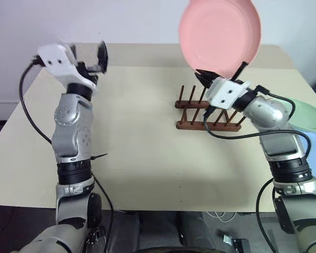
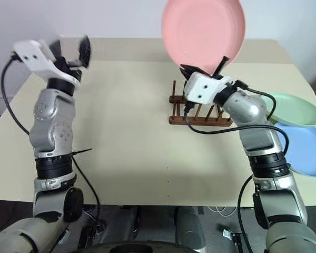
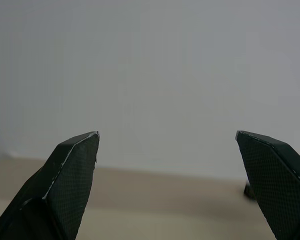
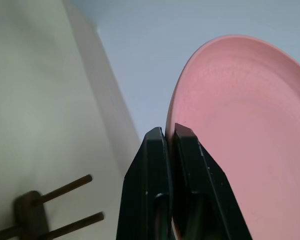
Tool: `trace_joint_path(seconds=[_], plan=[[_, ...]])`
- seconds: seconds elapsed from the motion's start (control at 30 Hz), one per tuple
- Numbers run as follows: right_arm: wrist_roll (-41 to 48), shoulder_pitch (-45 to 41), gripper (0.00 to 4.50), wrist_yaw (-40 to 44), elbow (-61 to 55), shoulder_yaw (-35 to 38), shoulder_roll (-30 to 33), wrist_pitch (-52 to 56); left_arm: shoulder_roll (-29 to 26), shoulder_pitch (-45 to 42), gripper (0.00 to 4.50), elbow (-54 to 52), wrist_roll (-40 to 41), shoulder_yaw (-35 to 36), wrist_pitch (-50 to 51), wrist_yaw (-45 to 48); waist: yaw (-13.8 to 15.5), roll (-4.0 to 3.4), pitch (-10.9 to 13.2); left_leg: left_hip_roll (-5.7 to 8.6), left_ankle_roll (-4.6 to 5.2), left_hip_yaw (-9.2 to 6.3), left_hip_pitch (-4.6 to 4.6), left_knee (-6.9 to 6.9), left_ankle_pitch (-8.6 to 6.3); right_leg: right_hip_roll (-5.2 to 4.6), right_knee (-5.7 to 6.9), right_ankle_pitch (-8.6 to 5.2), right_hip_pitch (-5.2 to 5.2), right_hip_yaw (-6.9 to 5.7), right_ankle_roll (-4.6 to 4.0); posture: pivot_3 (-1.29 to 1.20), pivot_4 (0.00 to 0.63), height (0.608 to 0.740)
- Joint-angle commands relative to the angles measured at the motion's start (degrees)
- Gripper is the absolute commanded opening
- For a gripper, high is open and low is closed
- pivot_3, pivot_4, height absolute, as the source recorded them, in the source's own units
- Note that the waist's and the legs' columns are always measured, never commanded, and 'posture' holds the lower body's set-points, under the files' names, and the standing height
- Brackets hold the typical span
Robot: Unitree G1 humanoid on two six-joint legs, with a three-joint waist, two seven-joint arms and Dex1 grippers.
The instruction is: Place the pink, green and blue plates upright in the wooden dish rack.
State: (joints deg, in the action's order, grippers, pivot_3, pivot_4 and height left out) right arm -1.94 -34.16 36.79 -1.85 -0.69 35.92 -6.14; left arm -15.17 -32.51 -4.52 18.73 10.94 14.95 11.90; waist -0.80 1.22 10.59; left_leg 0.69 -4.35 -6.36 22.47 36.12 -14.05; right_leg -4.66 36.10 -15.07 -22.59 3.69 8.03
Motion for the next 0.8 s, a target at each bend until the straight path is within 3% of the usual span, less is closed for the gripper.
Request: trace_joint_path(seconds=[0.03, 0.27, 0.43, 0.8], plan=[[16.5, 1.2, 0.00, 6.4, -4.8, 8.6, 1.6, 9.9, -3.8, 6.1, 4.47, -2.4, 0.3, -7.2, 0.8, 12.0, -0.2, -0.06, 0.0, -0.01, 0.01, 0.00, 0.00, 0.00, 0.00, 0.00, 0.00, 0.00, 0.00, 0.00, 0.00, 0.00, 0.150, 0.734], [33.4, 4.3, 0.00, 14.1, -3.6, 17.4, 6.7, 26.2, -8.6, 14.3, 4.47, -7.9, 1.8, -15.6, 3.3, 25.2, -0.2, -0.25, 0.1, -0.06, 0.03, 0.01, -0.02, 0.00, -0.01, 0.03, 0.05, -0.01, -0.04, 0.00, -0.06, 0.00, 0.150, 0.734], [44.0, 4.4, 0.00, 14.0, -2.1, 22.7, 6.9, 37.6, -9.9, 17.4, 4.47, -9.1, 0.5, -19.3, 3.3, 29.4, -0.2, -0.36, 0.2, -0.06, 0.04, 0.03, -0.04, 0.00, -0.02, 0.03, 0.03, -0.01, -0.02, 0.01, -0.06, 0.00, 0.150, 0.734], [53.3, 6.1, 0.00, 9.7, -3.7, 25.8, 4.0, 45.9, -8.4, 17.8, 4.47, -8.2, -1.4, -21.2, 3.2, 29.8, -0.1, -0.38, 0.2, -0.06, 0.04, 0.04, -0.02, 0.01, -0.02, 0.02, 0.02, 0.00, -0.03, 0.01, -0.05, 0.00, 0.150, 0.734]])
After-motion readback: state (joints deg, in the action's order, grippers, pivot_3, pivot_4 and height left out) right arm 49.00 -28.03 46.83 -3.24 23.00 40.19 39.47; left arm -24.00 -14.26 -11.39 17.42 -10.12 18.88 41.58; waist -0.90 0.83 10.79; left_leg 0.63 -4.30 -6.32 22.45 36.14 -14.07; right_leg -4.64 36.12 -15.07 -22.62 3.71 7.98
